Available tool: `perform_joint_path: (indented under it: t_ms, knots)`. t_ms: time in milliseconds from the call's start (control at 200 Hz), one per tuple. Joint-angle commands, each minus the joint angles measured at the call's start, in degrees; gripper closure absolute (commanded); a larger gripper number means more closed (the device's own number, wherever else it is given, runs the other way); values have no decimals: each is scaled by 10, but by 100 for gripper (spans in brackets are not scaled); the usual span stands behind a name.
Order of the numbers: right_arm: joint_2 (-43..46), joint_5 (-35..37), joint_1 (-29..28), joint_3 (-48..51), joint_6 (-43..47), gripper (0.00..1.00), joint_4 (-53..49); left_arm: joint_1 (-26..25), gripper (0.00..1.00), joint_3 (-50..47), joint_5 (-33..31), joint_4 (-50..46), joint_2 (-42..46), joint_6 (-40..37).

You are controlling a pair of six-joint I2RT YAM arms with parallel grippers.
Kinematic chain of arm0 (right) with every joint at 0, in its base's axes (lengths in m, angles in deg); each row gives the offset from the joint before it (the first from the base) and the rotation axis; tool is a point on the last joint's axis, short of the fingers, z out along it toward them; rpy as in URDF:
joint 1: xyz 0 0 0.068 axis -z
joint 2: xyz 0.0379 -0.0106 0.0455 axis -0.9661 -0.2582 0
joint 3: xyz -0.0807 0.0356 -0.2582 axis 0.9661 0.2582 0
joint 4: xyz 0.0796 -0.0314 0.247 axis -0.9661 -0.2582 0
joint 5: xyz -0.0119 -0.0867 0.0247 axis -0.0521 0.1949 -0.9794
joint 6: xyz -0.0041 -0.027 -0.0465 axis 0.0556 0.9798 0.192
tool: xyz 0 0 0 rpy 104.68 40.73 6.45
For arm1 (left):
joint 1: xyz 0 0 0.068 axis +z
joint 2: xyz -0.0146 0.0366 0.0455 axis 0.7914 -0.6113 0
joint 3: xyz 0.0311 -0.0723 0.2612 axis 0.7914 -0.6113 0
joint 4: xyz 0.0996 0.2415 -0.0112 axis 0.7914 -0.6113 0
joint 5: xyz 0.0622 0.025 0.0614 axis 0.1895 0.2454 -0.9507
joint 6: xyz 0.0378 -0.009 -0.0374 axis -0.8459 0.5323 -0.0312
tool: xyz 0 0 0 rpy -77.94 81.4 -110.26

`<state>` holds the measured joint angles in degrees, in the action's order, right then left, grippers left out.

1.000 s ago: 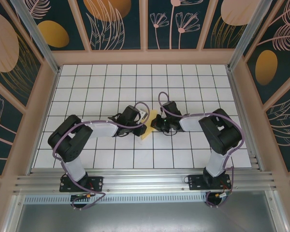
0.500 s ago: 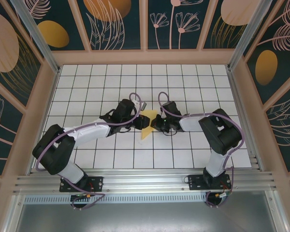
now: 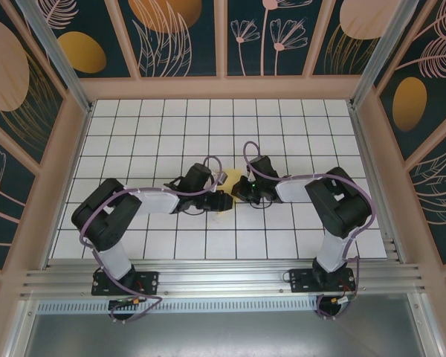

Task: Fold a paper plane with a square sheet of paper (pick it up from the middle)
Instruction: Third fold the triangle at the center of the table.

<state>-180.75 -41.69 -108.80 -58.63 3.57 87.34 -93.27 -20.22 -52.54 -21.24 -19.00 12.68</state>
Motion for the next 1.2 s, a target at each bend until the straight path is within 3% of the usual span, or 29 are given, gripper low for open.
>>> perform_joint_path:
  t_ms: [0,355,1196]
  knots:
    - [-40,45,-8,9,-1,95,-45,2,76,19,-1,-24,-14,-13]
    - [-39,50,-9,8,2,95,-55,2,78,20,-67,-55,-12,-37]
    - [-47,70,-11,-2,5,95,-79,2,79,-38,-66,-71,-16,-43]
